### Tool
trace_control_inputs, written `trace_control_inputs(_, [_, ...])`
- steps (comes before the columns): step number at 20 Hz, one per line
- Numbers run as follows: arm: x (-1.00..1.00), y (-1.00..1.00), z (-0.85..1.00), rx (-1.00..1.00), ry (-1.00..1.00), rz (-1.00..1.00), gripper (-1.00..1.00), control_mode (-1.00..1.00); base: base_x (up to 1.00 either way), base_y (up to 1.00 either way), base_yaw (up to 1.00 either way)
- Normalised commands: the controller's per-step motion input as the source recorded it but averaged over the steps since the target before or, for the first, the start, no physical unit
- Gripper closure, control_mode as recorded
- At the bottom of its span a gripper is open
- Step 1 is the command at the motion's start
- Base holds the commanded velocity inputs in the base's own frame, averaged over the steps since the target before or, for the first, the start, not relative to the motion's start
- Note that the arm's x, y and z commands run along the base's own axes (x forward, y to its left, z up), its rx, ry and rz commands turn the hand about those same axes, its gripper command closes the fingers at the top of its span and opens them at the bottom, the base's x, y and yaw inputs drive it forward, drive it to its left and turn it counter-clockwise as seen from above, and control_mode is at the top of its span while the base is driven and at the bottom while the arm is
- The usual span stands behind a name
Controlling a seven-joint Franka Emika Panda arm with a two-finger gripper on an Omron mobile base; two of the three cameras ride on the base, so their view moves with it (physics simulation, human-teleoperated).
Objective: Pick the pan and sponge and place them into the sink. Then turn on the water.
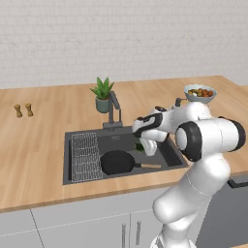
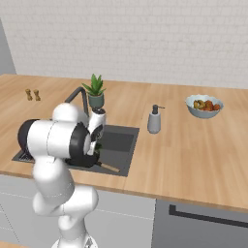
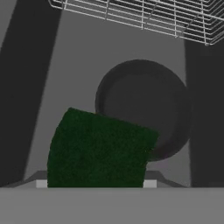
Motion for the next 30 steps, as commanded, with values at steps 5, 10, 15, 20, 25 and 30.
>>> trace_control_inputs(5, [0.13,0.25,-0.55,0.00,0.06,0.00,1.00,-1.00,0.00,0.00,0.00])
trace_control_inputs(10, [0.03,0.11,-0.57,0.00,0.00,0.00,1.00,-1.00,0.00,0.00,0.00])
trace_control_inputs(15, [0.23,0.05,-0.55,0.00,0.00,0.00,1.00,-1.00,0.00,0.00,0.00])
trace_control_inputs(20, [0.27,0.00,-0.43,0.00,0.00,0.00,1.00,-1.00,0.00,0.00,0.00])
trace_control_inputs(25, [0.30,0.00,-0.36,0.00,0.00,0.00,1.00,-1.00,0.00,0.00,0.00])
trace_control_inputs(30, [0.47,0.01,-0.28,0.00,0.00,0.00,1.00,-1.00,0.00,0.00,0.00])
